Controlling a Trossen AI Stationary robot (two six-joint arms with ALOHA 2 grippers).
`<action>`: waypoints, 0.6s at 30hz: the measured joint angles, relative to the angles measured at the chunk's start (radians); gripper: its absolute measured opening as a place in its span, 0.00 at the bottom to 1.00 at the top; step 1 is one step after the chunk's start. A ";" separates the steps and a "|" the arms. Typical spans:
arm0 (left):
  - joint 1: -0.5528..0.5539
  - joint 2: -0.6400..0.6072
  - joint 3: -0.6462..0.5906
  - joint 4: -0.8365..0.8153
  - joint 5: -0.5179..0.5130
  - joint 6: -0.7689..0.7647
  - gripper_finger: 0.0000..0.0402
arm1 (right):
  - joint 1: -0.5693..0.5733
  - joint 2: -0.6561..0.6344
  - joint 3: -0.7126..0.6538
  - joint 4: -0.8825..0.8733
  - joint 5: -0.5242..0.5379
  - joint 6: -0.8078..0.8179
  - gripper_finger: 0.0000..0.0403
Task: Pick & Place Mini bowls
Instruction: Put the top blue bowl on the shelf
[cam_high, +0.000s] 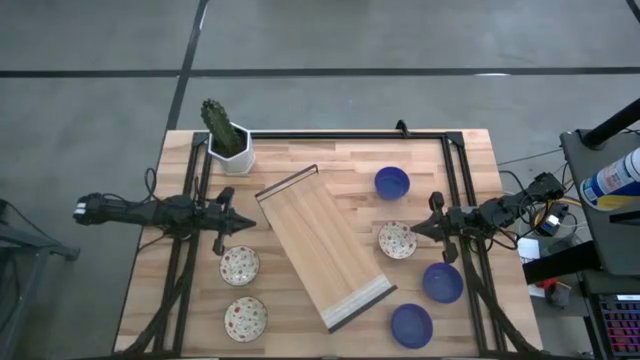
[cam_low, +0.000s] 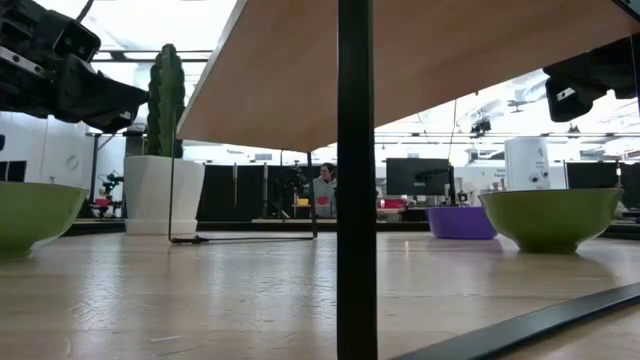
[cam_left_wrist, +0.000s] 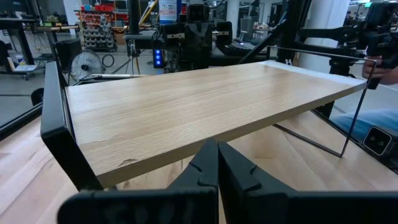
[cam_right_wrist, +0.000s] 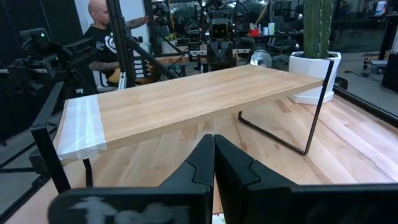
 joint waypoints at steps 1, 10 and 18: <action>0.000 0.000 0.000 0.000 0.000 0.000 0.00 | 0.000 0.000 0.000 0.001 0.000 0.008 0.02; 0.000 0.000 0.000 0.000 0.000 0.000 0.00 | 0.000 0.000 0.000 0.023 0.000 0.058 0.02; 0.000 0.000 0.000 0.000 0.000 0.000 0.00 | 0.000 0.000 0.001 0.079 -0.004 0.128 0.03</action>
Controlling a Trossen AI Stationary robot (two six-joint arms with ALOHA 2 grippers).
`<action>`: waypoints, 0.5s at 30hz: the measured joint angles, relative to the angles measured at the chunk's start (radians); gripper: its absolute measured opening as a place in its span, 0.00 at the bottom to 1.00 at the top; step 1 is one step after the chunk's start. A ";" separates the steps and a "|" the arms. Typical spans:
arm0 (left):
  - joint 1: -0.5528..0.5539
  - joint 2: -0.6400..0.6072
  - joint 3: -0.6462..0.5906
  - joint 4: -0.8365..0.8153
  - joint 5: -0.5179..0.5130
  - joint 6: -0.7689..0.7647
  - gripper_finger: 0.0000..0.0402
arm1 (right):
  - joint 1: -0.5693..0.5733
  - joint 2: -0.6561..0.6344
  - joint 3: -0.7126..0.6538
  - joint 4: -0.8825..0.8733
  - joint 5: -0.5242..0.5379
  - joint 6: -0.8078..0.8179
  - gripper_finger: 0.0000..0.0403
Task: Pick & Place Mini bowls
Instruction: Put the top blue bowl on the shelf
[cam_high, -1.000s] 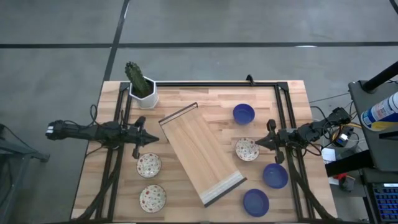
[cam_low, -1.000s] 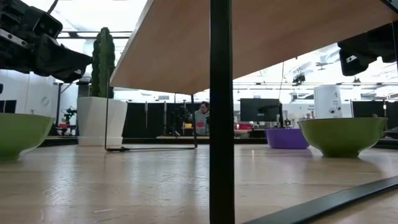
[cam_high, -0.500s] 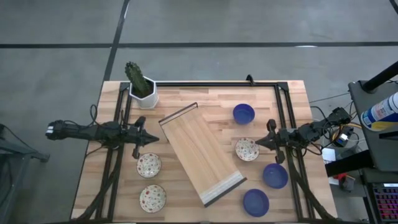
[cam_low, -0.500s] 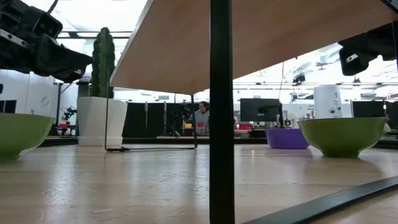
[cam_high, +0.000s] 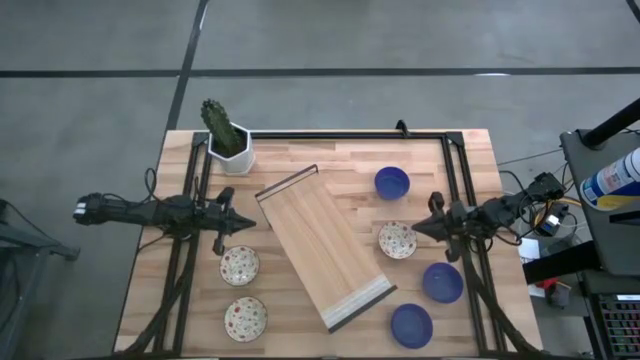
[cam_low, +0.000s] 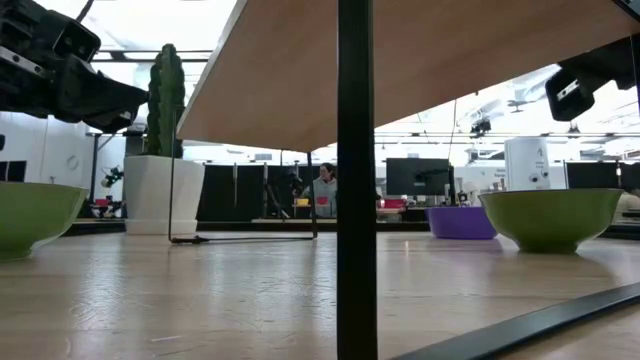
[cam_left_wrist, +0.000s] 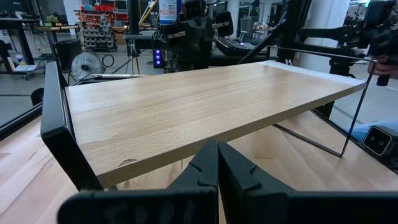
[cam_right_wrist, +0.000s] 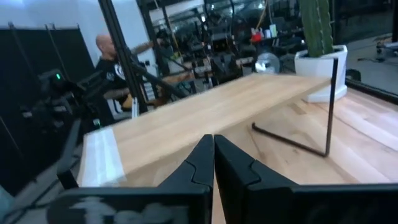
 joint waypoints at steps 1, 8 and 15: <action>0.000 0.000 0.000 0.000 0.000 0.000 0.00 | 0.000 0.000 0.005 -0.002 0.000 -0.001 0.04; 0.000 0.000 0.000 0.000 0.000 0.000 0.00 | 0.000 0.080 0.101 -0.128 0.043 -0.076 0.21; 0.000 0.000 0.000 0.000 0.000 0.000 0.00 | 0.000 0.259 0.250 -0.318 0.148 -0.114 0.31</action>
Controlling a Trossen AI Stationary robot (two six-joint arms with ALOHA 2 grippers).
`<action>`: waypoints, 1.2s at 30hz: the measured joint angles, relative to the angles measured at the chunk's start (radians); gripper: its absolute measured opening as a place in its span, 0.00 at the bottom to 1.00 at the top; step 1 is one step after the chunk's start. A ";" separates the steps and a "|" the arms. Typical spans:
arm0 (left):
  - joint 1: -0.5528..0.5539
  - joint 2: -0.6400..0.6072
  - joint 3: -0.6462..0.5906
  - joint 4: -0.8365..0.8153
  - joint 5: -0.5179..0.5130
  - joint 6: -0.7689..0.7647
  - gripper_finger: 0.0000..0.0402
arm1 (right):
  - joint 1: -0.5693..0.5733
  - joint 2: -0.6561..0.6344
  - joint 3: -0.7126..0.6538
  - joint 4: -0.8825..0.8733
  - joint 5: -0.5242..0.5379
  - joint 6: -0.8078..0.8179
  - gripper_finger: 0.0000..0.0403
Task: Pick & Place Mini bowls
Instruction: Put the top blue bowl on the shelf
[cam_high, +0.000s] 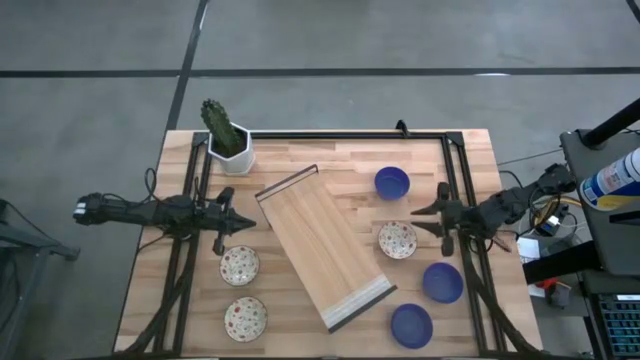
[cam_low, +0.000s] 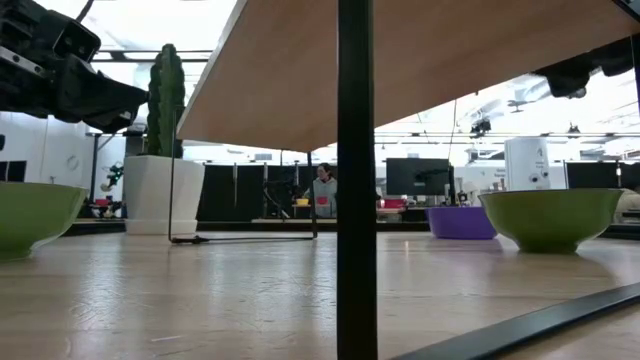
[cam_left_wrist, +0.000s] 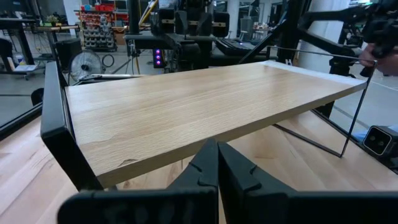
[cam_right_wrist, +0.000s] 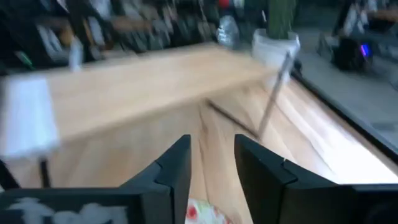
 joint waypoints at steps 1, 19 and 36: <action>0.000 0.000 0.000 0.000 0.000 0.000 0.00 | 0.000 0.035 0.022 -0.038 0.012 0.020 0.32; 0.000 0.000 0.000 0.000 0.000 0.000 0.00 | -0.176 0.610 0.386 -0.269 -0.023 0.124 0.37; 0.000 0.000 0.000 0.000 0.000 0.000 0.00 | -0.557 0.906 0.433 -0.326 -0.162 -0.114 0.37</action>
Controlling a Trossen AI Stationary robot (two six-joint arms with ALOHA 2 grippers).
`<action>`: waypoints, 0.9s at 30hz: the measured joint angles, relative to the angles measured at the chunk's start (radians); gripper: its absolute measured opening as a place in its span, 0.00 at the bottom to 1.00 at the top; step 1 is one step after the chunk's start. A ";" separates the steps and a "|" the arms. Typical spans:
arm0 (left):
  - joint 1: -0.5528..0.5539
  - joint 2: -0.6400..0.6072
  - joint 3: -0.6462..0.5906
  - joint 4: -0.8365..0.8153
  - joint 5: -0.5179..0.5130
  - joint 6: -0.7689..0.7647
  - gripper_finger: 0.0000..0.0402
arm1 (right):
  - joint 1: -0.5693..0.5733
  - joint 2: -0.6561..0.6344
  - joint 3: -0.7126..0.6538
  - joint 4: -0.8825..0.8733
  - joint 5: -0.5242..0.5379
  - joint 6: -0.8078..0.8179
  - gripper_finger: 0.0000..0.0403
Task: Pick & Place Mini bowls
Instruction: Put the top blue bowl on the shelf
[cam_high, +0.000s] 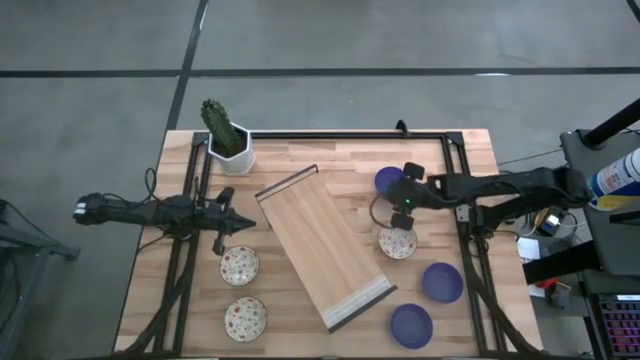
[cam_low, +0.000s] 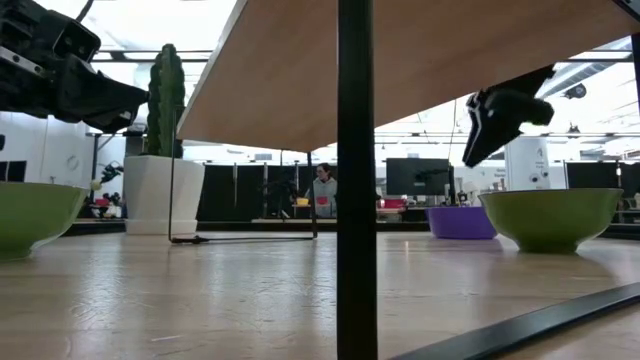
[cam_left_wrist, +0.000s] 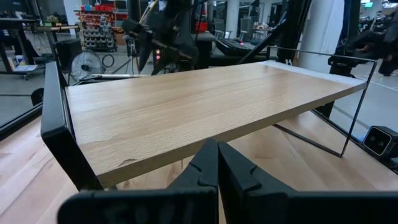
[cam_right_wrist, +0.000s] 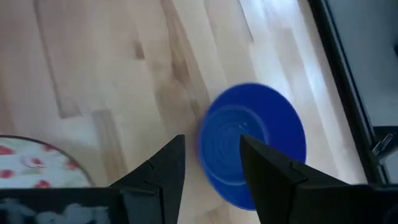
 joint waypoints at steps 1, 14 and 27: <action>0.000 0.000 0.000 0.000 0.000 0.000 0.00 | -0.017 0.013 0.000 0.001 -0.010 -0.014 0.37; 0.000 0.000 0.000 0.000 0.000 0.000 0.00 | -0.178 0.149 -0.003 0.109 -0.121 -0.176 0.37; 0.000 0.000 0.000 0.000 0.000 0.000 0.00 | -0.250 0.286 -0.003 0.136 -0.203 -0.240 0.33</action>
